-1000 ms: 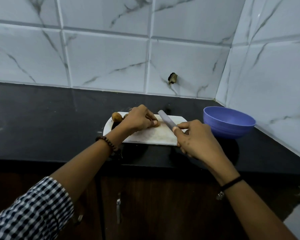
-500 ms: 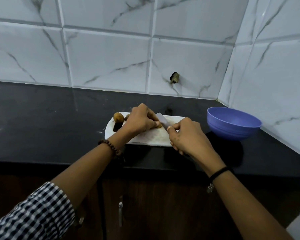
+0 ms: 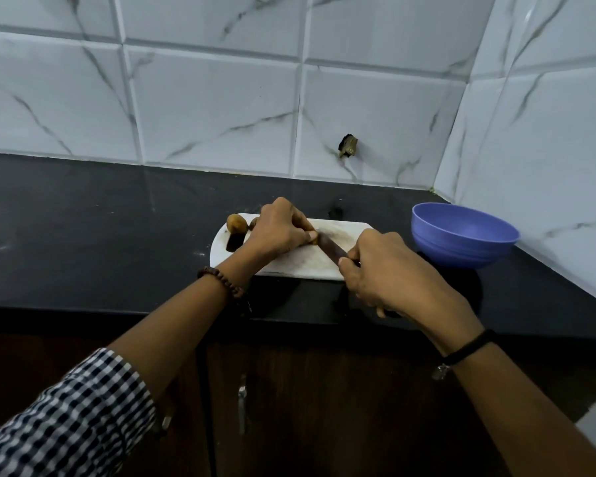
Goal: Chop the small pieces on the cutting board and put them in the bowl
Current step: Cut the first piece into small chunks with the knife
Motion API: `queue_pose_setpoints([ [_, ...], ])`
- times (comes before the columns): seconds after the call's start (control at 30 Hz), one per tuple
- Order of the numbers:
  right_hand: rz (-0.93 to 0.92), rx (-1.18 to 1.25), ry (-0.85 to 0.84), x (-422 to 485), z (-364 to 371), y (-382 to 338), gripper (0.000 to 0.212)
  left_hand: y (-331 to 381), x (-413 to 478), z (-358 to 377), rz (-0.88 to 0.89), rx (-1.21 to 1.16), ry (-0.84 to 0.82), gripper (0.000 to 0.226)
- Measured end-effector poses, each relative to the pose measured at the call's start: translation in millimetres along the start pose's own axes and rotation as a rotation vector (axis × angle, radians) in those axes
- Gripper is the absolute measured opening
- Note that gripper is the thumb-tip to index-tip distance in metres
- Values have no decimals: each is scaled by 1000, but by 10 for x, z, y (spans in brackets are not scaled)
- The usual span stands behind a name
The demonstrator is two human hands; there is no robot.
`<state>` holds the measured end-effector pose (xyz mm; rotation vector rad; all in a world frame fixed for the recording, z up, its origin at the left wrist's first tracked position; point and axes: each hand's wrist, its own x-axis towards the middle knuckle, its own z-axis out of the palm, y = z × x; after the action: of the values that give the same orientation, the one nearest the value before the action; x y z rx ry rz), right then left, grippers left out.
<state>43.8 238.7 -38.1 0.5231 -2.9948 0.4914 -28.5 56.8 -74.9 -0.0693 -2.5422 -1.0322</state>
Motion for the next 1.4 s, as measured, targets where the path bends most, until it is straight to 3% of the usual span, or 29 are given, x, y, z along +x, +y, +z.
queue_pose_setpoints([
  [0.27, -22, 33, -95, -260, -377, 140, 27, 103, 20, -14, -8, 121, -11, 12],
  [0.5, -36, 167, 91, -297, -318, 230, 25, 53, 9, -49, -9, 169, -35, 19],
  [0.67, -38, 155, 172, -171, -135, 171, 24, 18, -36, -127, -15, 199, 78, 32],
  [1.07, -18, -42, 176, -43, 179, 11, 28, -299, -222, -525, -42, 192, 172, 29],
  [1.3, 14, -74, 213, -43, 121, 180, 26, -296, -225, -507, -18, 189, 146, 20],
  [1.4, 48, -81, 205, -36, 99, 290, 26, -266, -198, -435, 24, 290, 99, 17],
])
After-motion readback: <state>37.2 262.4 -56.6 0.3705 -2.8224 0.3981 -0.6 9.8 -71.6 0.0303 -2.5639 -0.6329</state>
